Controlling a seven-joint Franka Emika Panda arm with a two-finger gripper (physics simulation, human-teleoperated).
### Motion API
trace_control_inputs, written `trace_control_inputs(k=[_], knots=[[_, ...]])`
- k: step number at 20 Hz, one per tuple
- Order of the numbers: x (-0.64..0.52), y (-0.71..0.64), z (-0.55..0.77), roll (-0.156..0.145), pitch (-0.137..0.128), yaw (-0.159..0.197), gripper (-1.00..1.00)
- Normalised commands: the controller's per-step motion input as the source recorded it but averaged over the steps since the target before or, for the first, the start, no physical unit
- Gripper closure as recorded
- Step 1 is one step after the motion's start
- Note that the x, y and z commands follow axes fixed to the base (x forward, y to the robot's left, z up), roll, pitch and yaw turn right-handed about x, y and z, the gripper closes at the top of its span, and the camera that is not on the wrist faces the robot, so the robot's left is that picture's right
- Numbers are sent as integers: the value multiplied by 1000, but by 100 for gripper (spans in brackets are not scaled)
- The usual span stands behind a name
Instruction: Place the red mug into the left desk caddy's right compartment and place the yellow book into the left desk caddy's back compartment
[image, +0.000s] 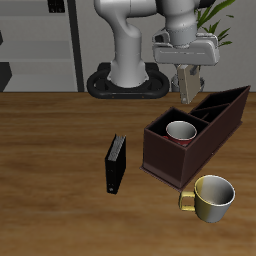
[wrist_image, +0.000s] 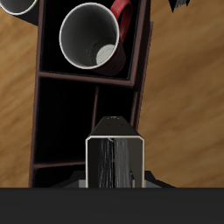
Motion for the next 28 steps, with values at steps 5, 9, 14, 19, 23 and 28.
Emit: trace_control_inputs(k=[5, 9, 14, 19, 23, 28], knots=[[130, 231, 115, 34, 2, -34, 100], [89, 167, 122, 18, -6, -10, 100], [213, 141, 98, 11, 11, -14, 100], [233, 37, 28, 6, 16, -23, 100], [236, 6, 5, -21, 10, -18, 100], [129, -27, -14, -11, 4, -7, 100]])
